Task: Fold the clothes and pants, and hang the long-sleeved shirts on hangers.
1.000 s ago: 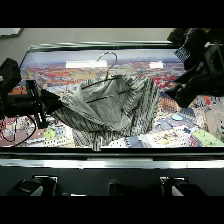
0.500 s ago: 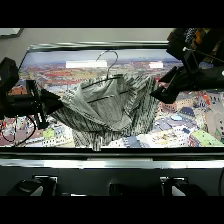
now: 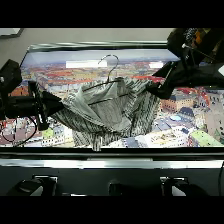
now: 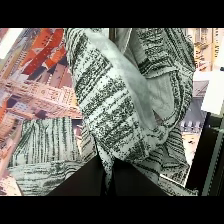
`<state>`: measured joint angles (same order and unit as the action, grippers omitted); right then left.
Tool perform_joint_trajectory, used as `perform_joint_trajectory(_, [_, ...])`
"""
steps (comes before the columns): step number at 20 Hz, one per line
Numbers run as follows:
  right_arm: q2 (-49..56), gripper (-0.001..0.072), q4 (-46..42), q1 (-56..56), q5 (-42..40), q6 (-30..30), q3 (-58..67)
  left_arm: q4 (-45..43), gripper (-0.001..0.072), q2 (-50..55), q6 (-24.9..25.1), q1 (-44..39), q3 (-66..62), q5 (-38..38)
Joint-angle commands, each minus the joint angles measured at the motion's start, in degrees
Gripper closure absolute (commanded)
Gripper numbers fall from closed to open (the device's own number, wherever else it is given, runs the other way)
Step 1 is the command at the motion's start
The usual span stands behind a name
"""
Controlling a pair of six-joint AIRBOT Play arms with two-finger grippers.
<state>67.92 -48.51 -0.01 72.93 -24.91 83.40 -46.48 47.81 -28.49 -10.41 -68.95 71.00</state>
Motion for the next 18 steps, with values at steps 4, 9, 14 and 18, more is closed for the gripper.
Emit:
perform_joint_trajectory(4, [2.32, 0.0677, 2.99, -0.04, 12.5, 3.5, 0.0, -0.02, 0.0688, 0.02, -0.02, -0.04, 0.02, 0.13])
perform_joint_trajectory(9, [1.97, 0.0685, 2.84, -0.09, 15.04, 3.06, 0.04, 0.0, 0.0681, 0.02, -0.02, -0.04, 0.02, 0.11])
perform_joint_trajectory(14, [-3.04, 0.0687, 1.6, -0.09, 12.07, -0.83, 0.17, -0.07, 0.0457, 0.02, -0.52, -0.02, 0.02, 0.0])
perform_joint_trajectory(18, [-10.93, 0.0688, -4.7, -0.09, 6.95, -2.97, 0.17, -2.47, 0.0305, 0.02, -7.56, -0.02, 0.02, -1.79])
